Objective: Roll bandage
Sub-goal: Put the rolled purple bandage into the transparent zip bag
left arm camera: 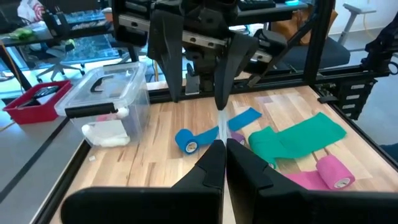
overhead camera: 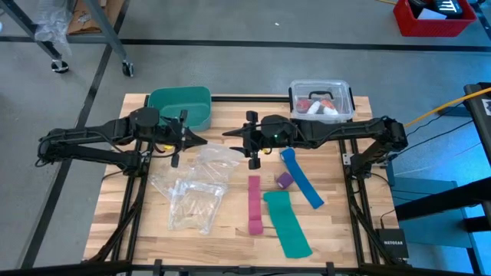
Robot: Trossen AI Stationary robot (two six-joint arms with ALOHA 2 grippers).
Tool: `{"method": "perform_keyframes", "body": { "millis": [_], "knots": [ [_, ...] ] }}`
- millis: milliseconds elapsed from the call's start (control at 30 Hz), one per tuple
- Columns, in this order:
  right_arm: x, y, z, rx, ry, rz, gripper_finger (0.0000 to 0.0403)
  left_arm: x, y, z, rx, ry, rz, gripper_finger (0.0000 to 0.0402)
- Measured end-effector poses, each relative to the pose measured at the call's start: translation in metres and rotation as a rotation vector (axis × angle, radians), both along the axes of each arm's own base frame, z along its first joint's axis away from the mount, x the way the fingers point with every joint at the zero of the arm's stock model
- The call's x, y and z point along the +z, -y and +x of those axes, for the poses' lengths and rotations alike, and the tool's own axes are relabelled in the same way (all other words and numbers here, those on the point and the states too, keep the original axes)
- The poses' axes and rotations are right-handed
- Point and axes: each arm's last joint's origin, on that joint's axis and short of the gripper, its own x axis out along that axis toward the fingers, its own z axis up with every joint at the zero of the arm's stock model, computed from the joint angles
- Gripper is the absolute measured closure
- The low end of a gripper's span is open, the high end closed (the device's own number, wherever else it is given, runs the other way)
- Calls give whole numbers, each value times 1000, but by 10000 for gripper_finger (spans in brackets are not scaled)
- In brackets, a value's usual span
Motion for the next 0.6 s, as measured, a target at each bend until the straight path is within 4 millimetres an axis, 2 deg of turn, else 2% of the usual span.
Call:
{"method": "perform_keyframes", "body": {
  "millis": [600],
  "knots": [
    [-7,0,2,-2,-32,10,212,1,0,0,1,7,-4,401]
  ]
}}
